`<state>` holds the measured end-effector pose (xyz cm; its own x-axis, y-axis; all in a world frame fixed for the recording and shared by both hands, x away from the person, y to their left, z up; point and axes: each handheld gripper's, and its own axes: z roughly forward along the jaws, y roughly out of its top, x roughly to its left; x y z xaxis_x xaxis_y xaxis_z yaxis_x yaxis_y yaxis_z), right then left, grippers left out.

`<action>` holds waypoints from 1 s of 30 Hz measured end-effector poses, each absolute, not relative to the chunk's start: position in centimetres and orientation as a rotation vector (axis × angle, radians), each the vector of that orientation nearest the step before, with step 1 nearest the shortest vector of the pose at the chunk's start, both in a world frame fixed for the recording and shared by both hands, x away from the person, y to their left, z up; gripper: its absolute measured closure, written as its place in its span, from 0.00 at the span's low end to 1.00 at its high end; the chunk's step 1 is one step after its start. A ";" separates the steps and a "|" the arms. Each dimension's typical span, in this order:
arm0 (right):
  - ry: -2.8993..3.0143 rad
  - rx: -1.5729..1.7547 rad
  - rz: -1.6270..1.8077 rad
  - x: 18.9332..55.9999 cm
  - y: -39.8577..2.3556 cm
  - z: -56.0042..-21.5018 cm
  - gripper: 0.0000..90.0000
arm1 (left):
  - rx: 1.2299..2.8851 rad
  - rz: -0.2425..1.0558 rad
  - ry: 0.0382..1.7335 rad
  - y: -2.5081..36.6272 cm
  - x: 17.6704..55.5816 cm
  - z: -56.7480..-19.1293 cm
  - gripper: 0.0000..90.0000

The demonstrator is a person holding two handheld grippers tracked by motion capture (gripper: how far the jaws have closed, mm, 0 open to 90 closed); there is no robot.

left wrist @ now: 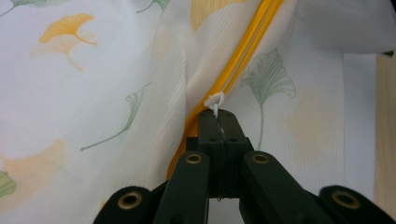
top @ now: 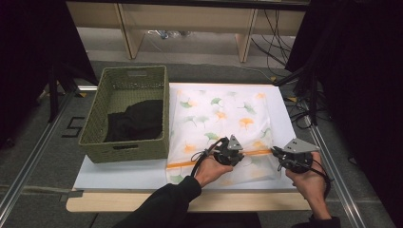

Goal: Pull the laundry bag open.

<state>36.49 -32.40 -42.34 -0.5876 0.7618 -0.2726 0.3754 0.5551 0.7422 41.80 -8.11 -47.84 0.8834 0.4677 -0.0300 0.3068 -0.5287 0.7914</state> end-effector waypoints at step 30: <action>2.195 0.989 0.745 37.5 -34.6 -44.3 0.95 | 2.223 0.201 0.583 -4.2 41.2 -48.0 1.00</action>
